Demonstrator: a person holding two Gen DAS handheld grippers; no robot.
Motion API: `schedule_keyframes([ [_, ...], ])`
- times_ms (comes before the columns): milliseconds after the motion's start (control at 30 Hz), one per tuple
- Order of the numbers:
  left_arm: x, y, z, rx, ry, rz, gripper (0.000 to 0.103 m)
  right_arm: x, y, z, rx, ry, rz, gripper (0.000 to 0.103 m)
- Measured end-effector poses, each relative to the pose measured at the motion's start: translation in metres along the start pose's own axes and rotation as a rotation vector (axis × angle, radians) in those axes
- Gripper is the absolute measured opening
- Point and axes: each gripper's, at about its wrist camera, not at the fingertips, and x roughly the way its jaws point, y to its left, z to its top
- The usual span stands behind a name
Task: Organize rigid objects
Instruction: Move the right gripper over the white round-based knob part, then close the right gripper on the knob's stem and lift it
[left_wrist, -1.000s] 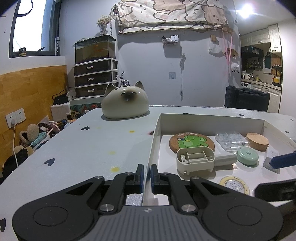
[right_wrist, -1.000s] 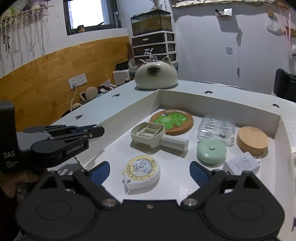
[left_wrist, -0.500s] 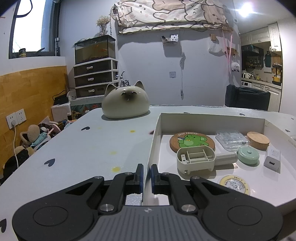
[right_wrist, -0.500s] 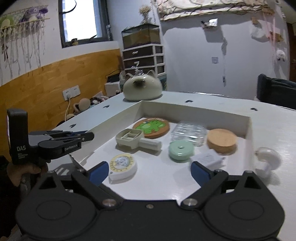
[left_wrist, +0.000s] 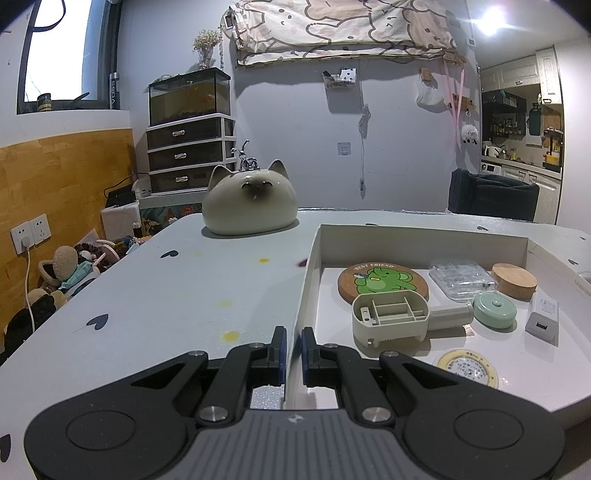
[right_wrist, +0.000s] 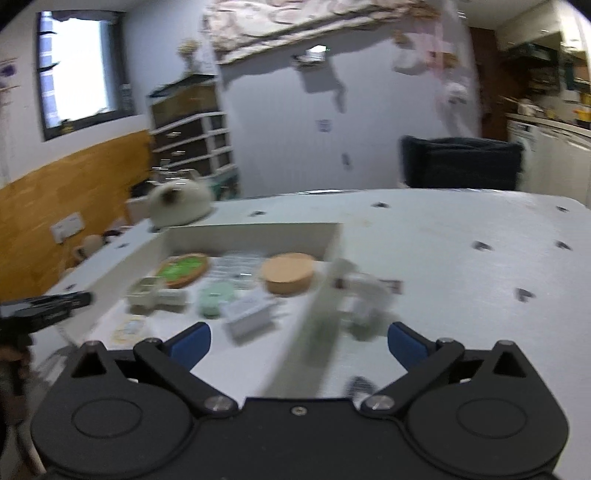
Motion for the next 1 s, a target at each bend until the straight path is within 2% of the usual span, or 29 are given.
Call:
schedule_keyframes([
  [133, 0.000, 0.000, 0.000, 0.000, 0.000, 0.000, 0.007, 0.013, -0.025, 0.002, 0.098, 0.019, -0.025, 0.101],
  [200, 0.000, 0.000, 0.000, 0.000, 0.000, 0.000, 0.007, 0.022, -0.036, 0.002, 0.174, 0.026, 0.005, 0.090],
  [267, 0.000, 0.000, 0.000, 0.000, 0.000, 0.000, 0.007, 0.033, -0.045, 0.003, 0.265, 0.045, 0.040, 0.074],
  [300, 0.000, 0.000, 0.000, 0.000, 0.000, 0.000, 0.008, 0.040, -0.051, 0.004, 0.315, 0.052, 0.056, 0.070],
  [367, 0.000, 0.000, 0.000, -0.001, 0.000, 0.000, 0.007, 0.054, -0.057, 0.004, 0.388, 0.074, 0.061, 0.055],
  [433, 0.000, 0.000, 0.000, 0.000, 0.000, 0.000, 0.008, 0.065, -0.061, 0.003, 0.456, 0.094, 0.063, 0.047],
  [600, 0.000, 0.000, 0.000, -0.001, 0.001, -0.001, 0.007, 0.084, -0.064, 0.002, 0.556, 0.103, 0.046, 0.043],
  [700, 0.000, 0.000, 0.000, -0.001, 0.001, -0.001, 0.007, 0.090, -0.060, 0.004, 0.555, 0.095, 0.038, 0.041],
  [767, 0.000, 0.000, 0.000, -0.001, 0.000, 0.000, 0.007, 0.096, -0.056, 0.005, 0.543, 0.099, 0.028, 0.031],
  [1000, 0.000, 0.000, 0.000, -0.001, 0.001, -0.001, 0.007, 0.084, -0.057, 0.007, 0.502, 0.064, 0.023, 0.029],
])
